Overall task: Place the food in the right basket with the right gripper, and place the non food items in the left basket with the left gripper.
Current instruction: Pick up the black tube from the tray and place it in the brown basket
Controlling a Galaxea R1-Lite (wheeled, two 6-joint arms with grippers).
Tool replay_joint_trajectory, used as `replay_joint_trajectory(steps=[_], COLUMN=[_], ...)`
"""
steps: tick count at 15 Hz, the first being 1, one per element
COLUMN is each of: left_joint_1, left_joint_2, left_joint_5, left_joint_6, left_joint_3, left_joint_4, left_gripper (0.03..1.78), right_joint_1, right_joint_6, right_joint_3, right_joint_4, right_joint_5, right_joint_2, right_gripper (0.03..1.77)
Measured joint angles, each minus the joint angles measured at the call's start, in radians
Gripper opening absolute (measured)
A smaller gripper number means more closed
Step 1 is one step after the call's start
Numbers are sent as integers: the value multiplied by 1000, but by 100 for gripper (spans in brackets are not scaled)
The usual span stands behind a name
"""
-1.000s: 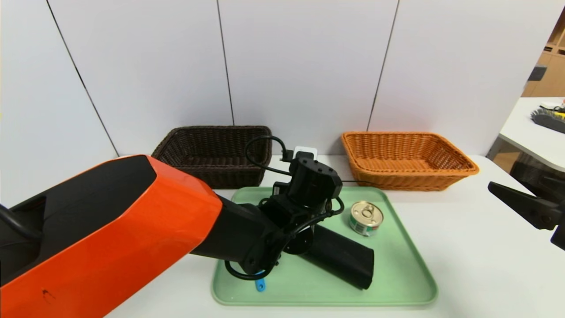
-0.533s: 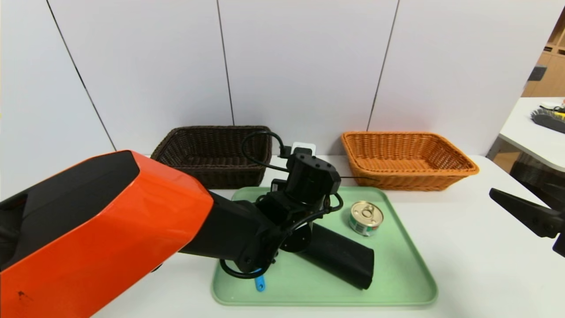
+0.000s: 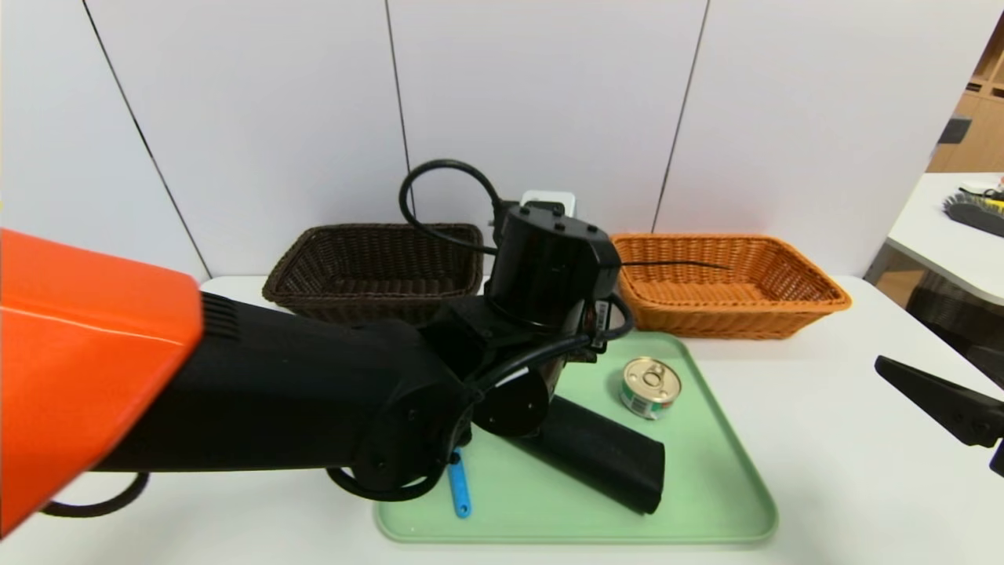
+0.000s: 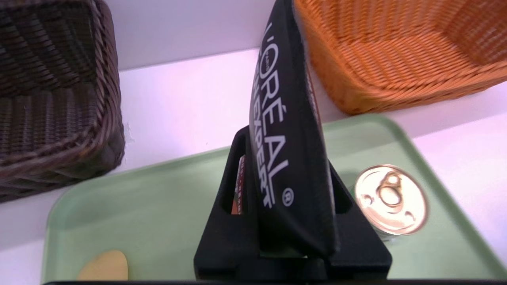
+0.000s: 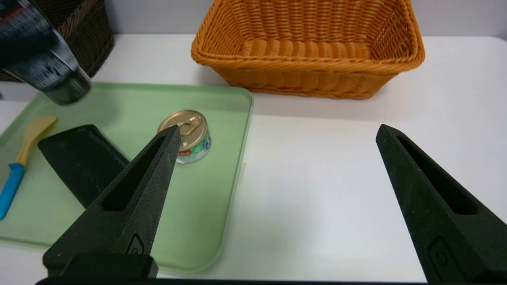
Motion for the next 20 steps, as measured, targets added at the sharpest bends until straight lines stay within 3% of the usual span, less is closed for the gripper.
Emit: replay_joint_trajectory(steps=[4, 7, 10, 14, 20], left_joint_1=[49, 198, 378, 556, 664], left_joint_2=[-126, -184, -206, -149, 21], left_joint_5=[-32, -84, -184, -282, -298], left_joint_6=[55, 97, 120, 124, 121], left_joint_3=[-24, -30, -50, -72, -118], left_joint_4=[70, 85, 86, 74, 45], left_gripper=[33, 33, 33, 33, 33], right_joint_1=[0, 0, 0, 0, 0], right_joint_6=[3, 3, 7, 8, 7], right_joint_3=[-24, -27, -27, -27, -29], right_joint_4=[89, 90, 90, 90, 90], right_joint_5=[5, 6, 9, 7, 6], right_joint_2=[-39, -49, -52, -56, -60], right_gripper=[170, 170, 170, 170, 170])
